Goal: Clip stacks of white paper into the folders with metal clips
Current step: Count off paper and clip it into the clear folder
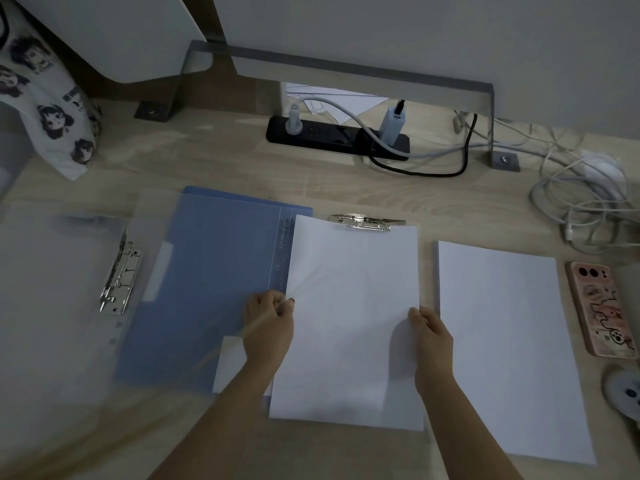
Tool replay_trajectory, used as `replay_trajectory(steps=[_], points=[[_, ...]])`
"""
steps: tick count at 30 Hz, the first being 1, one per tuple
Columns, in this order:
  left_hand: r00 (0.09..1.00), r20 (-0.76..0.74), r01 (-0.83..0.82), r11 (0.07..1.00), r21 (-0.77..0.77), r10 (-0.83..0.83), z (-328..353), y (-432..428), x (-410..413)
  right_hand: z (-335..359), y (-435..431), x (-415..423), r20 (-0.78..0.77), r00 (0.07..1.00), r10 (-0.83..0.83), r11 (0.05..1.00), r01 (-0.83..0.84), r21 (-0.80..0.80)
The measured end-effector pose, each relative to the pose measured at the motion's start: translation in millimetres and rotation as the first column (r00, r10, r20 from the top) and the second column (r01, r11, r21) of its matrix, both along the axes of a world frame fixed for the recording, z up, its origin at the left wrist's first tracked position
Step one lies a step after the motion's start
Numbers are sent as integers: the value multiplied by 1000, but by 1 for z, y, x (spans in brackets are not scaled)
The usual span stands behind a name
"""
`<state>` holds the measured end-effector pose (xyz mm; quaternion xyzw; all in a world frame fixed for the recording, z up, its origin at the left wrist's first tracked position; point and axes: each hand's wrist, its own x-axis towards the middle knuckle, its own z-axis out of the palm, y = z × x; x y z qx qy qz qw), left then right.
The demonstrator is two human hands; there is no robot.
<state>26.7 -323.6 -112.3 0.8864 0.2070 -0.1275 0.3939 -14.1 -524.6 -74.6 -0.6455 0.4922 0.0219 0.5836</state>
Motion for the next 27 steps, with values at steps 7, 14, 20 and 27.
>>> replay_trajectory(steps=[7,14,20,27], points=[[999,-16,-34,999,21,34,0,0,7,-8,3,6,-24,1000,13,997,-15,-77],[999,-38,-14,998,56,16,2,-1,7,-11,2,6,-29,999,19,992,-23,-122],[999,-50,-2,996,84,6,3,-2,8,-15,2,6,-65,996,62,987,-71,-143],[999,-39,25,990,138,-20,3,-3,7,-17,1,6,-101,990,96,981,-111,-159]])
